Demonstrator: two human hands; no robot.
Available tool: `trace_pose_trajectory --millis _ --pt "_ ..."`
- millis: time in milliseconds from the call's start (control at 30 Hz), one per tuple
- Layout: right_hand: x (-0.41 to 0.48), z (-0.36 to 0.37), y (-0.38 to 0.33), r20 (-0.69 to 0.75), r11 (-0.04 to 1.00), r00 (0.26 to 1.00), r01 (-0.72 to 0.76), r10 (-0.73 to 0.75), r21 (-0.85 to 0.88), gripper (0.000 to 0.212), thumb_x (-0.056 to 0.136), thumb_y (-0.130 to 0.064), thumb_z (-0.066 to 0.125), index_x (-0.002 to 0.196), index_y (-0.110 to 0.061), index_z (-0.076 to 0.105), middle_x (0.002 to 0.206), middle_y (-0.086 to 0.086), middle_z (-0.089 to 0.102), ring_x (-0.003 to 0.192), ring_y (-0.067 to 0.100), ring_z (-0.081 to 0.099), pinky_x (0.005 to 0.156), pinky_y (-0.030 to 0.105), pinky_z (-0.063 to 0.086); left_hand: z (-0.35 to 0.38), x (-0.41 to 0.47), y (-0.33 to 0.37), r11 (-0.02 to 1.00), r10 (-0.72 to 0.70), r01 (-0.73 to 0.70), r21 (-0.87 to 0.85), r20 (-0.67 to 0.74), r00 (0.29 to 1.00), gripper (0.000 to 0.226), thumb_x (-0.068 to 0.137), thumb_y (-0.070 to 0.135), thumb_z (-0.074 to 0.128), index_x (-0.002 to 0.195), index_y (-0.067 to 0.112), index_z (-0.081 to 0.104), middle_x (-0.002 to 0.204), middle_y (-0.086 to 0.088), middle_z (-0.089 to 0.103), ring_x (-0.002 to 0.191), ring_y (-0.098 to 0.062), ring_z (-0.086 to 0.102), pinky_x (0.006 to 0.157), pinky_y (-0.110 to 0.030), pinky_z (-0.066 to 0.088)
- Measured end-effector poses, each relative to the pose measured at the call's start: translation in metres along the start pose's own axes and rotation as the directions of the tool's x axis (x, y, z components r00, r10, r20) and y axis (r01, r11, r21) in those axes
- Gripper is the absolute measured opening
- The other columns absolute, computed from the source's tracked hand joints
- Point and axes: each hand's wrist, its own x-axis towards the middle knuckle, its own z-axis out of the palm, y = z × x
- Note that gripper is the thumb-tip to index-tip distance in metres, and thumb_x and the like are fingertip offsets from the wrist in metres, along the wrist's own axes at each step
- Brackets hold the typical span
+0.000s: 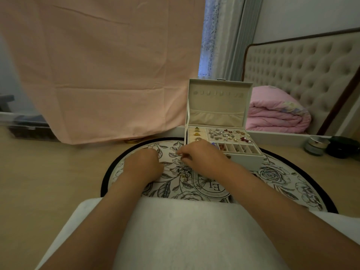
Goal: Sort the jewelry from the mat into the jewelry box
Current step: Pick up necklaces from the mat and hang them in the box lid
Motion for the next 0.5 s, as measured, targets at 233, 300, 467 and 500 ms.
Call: trace_pose_trajectory --millis 233,300,467,500 --pt "-0.044 -0.013 0.026 0.066 0.986 0.997 -0.056 0.046 0.159 0.019 0.092 -0.027 0.070 0.109 -0.033 0.075 0.104 -0.015 0.072 0.082 -0.006 0.059 0.085 0.022 0.053 -0.007 -0.010 0.032 0.874 0.407 -0.419 -0.247 -0.102 0.908 0.008 0.089 0.021 0.061 0.089 0.029 0.062 0.088 0.013 0.058 0.081 -0.009 0.056 0.073 -0.029 0.052" --pt "-0.056 -0.010 0.028 0.122 0.986 0.992 -0.043 0.024 0.162 0.020 0.089 -0.036 0.072 0.109 -0.036 0.076 0.102 -0.018 0.069 0.087 -0.003 0.058 0.086 0.027 0.052 -0.004 -0.015 0.039 0.839 0.499 -0.484 -0.250 -0.003 0.866 0.008 0.089 0.023 0.064 0.089 0.030 0.067 0.091 0.015 0.060 0.083 -0.005 0.056 0.075 -0.026 0.051" --pt "-0.067 -0.004 0.032 0.153 0.988 0.988 -0.011 -0.013 0.151 0.020 0.088 -0.039 0.073 0.108 -0.037 0.076 0.095 -0.014 0.061 0.089 0.005 0.056 0.085 0.035 0.051 0.005 -0.022 0.029 0.855 0.509 -0.491 -0.168 0.086 0.857 0.005 0.089 0.030 0.069 0.090 0.025 0.070 0.090 0.013 0.060 0.080 -0.002 0.052 0.073 -0.021 0.044" --pt "-0.069 -0.005 0.032 0.155 0.988 0.988 -0.016 -0.008 0.156 0.019 0.088 -0.038 0.073 0.106 -0.036 0.077 0.095 -0.014 0.061 0.089 0.004 0.057 0.084 0.034 0.052 0.004 -0.023 0.025 0.864 0.495 -0.475 -0.169 0.100 0.863 0.007 0.089 0.031 0.069 0.088 0.025 0.070 0.089 0.013 0.060 0.079 -0.001 0.052 0.072 -0.020 0.044"
